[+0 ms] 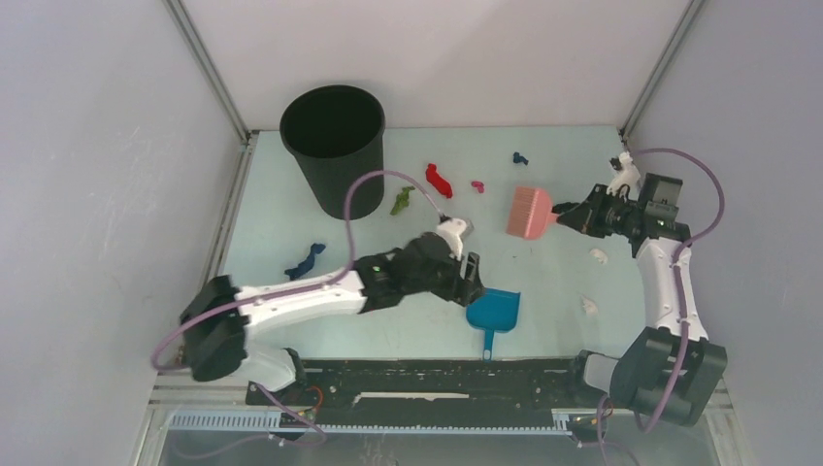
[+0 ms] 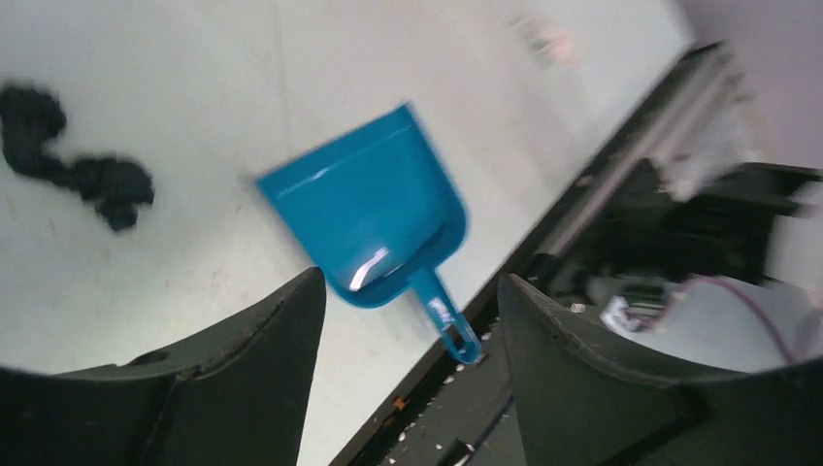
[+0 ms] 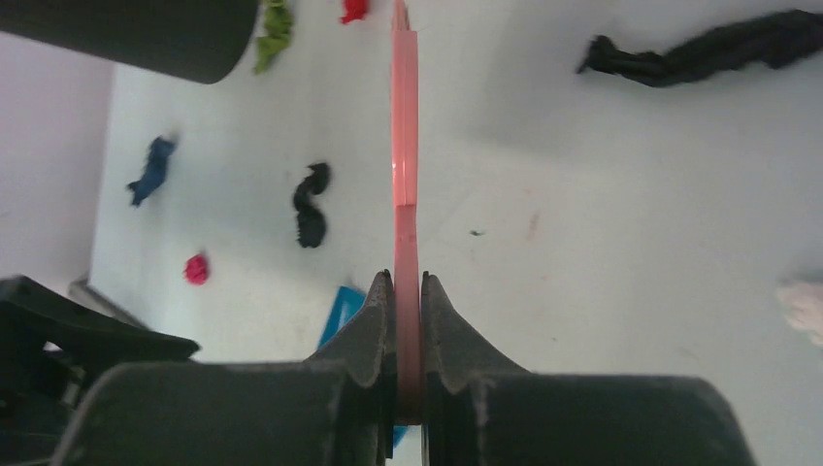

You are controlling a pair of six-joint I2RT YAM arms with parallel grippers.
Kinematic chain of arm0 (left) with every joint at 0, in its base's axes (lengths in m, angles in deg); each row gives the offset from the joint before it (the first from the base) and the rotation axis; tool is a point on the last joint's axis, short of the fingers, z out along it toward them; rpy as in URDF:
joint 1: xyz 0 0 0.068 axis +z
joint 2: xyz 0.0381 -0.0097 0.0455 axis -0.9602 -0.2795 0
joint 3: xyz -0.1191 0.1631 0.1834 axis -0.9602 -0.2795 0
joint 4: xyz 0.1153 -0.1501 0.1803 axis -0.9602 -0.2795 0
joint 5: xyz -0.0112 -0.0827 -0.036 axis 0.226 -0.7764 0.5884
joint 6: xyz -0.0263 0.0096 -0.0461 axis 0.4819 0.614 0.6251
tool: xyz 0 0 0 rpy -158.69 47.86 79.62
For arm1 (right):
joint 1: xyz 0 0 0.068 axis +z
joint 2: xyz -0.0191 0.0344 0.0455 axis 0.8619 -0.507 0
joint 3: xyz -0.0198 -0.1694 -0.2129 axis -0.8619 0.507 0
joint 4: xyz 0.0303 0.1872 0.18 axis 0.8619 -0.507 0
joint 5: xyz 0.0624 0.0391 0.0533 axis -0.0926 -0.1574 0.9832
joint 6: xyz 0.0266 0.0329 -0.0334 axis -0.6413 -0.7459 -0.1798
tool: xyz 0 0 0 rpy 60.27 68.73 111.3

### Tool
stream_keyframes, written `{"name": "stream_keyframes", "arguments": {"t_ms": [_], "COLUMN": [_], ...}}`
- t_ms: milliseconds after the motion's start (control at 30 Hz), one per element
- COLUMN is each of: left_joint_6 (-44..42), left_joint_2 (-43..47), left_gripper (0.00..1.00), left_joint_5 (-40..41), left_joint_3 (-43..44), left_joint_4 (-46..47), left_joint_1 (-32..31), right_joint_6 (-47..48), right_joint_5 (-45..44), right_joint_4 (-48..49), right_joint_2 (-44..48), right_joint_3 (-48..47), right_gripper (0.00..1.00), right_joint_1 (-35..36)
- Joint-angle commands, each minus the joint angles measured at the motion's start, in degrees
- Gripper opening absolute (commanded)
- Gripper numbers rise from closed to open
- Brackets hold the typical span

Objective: Sweep away the paper scraps from the table

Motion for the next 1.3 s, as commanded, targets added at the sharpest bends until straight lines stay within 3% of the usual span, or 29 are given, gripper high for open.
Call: {"name": "stream_keyframes", "arguments": {"t_ms": [0, 167, 467, 767, 967, 1267], "left_joint_6": [7.79, 4.09, 1.83, 1.02, 1.13, -1.14], "left_joint_2": [-9.36, -21.49, -30.07, -31.33, -28.46, -31.26], "left_gripper": [0.71, 0.71, 0.66, 0.62, 0.54, 0.48], "left_joint_5": [12.81, 10.37, 5.55, 7.46, 9.39, 11.81], "left_joint_3": [4.97, 19.29, 28.66, 27.51, 20.17, 23.03], "left_joint_4": [-7.33, -16.62, -28.20, -29.68, -28.62, -28.63], "left_joint_1": [-4.61, -8.85, -11.04, -11.88, -11.86, -11.07], "right_joint_6": [-1.83, -2.45, -0.86, -0.30, -0.31, -0.04], "right_joint_5": [-11.81, -20.37, -25.18, -25.69, -24.75, -24.60], "right_joint_4": [3.62, 7.67, 8.67, 8.92, 8.55, 8.23], "right_joint_2": [4.89, 9.31, 11.71, 12.23, 12.10, 12.07], "right_joint_3": [1.22, 3.95, 4.28, 4.66, 4.70, 4.69], "right_gripper": [0.00, 0.00, 0.00, 0.00, 0.00, 0.00], "right_joint_1": [-0.41, 0.73, 3.90, 5.39, 5.47, 5.92]}}
